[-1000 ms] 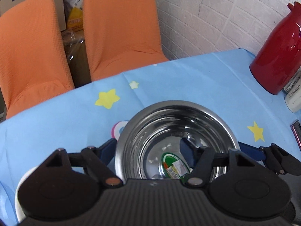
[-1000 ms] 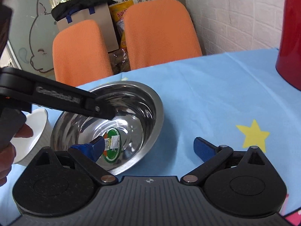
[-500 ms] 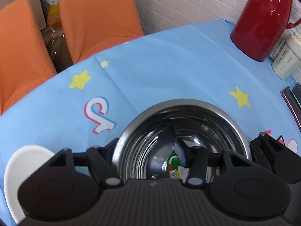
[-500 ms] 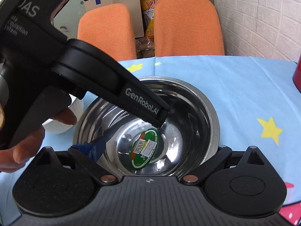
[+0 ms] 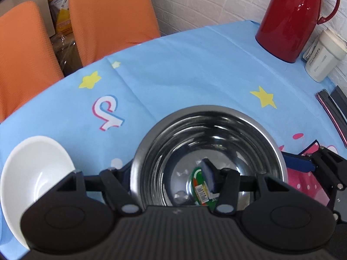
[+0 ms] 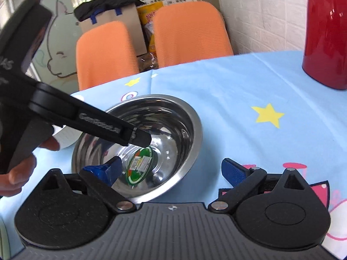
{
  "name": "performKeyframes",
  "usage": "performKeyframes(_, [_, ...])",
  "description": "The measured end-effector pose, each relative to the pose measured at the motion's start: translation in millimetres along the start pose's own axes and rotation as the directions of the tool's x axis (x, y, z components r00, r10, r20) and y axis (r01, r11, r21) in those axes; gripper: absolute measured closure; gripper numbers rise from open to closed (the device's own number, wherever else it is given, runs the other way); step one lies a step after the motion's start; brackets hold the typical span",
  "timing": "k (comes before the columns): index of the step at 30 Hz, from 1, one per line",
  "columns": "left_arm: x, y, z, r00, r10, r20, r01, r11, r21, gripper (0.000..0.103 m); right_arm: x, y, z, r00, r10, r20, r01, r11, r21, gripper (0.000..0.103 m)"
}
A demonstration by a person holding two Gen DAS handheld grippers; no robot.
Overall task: Organize plates and bowls
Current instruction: 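Lift the steel bowl with both grippers and carry it toward the plate stack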
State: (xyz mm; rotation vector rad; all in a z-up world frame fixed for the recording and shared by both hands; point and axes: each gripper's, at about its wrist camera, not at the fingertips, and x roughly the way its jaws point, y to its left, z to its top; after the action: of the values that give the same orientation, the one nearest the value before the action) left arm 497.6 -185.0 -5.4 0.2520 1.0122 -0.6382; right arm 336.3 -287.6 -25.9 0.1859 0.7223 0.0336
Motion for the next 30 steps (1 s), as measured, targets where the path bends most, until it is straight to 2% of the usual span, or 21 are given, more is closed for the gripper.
performKeyframes(2, [2,-1,-2,1.0,0.001,0.001,-0.001,1.0,-0.009,0.054,9,6,-1,1.0,0.007,-0.011,-0.008,0.999,-0.043,0.023])
performKeyframes(5, [2,-3,-3,1.0,0.021,-0.003,-0.021,1.0,-0.021,0.059,17,14,4,0.999,0.027,-0.018,-0.029,0.998,-0.063,0.04])
performKeyframes(10, [-10,-2,-5,0.999,-0.034,-0.007,0.034,0.998,-0.054,0.059,9,15,4,0.999,0.029,-0.019,-0.029,0.998,-0.052,0.041])
performKeyframes(15, [-37,-18,-20,1.0,-0.025,0.018,0.026,0.998,-0.05,0.059,-14,27,7,1.0,0.0,0.001,0.0,0.997,-0.076,0.04])
performKeyframes(18, [-62,-27,-40,0.999,-0.014,0.033,0.016,0.998,-0.065,0.059,-34,36,-1,1.0,0.006,0.018,-0.005,0.996,-0.087,0.04])
performKeyframes(23, [-98,-45,-97,0.999,0.019,0.041,-0.015,0.996,-0.087,0.057,-72,58,-36,0.999,0.023,0.03,-0.019,0.994,-0.108,0.038])
performKeyframes(30, [-124,-58,-178,0.998,0.053,0.046,-0.046,0.989,-0.14,0.057,-112,74,-94,0.996,0.088,0.014,-0.088,0.996,-0.035,0.037])
